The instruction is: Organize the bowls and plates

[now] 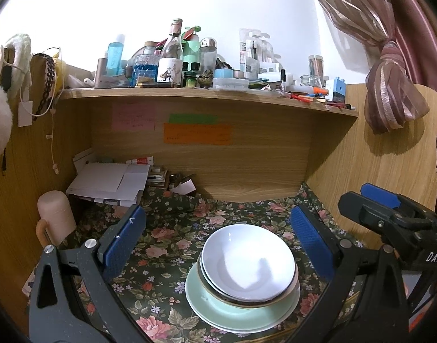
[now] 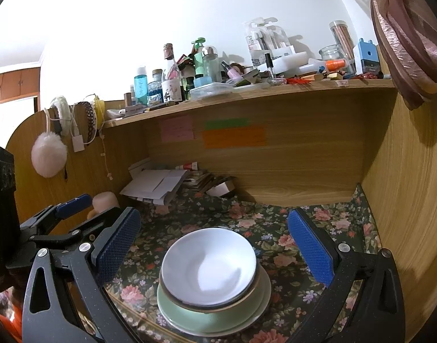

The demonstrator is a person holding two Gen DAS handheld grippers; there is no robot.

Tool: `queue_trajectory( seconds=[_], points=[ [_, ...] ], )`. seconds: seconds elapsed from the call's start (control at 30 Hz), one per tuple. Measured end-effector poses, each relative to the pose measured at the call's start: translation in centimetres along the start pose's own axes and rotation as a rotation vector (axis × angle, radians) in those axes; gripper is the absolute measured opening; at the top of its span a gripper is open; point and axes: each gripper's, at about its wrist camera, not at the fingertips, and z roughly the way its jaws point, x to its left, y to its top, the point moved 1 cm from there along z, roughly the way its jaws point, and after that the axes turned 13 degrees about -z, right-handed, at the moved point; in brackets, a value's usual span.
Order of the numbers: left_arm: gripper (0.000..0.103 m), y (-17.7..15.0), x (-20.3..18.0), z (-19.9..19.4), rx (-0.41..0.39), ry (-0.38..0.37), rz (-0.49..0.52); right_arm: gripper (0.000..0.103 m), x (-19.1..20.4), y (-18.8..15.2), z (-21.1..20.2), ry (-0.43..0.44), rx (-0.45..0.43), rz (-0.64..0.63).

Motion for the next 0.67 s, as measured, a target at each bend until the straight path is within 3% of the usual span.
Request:
queue_trajectory(
  seconds=[0.67],
  points=[
    [0.103, 0.34, 0.02, 0.89, 0.021, -0.016, -0.011, 0.103, -0.29, -0.25, 0.18, -0.023, 0.01, 0.017]
  ],
)
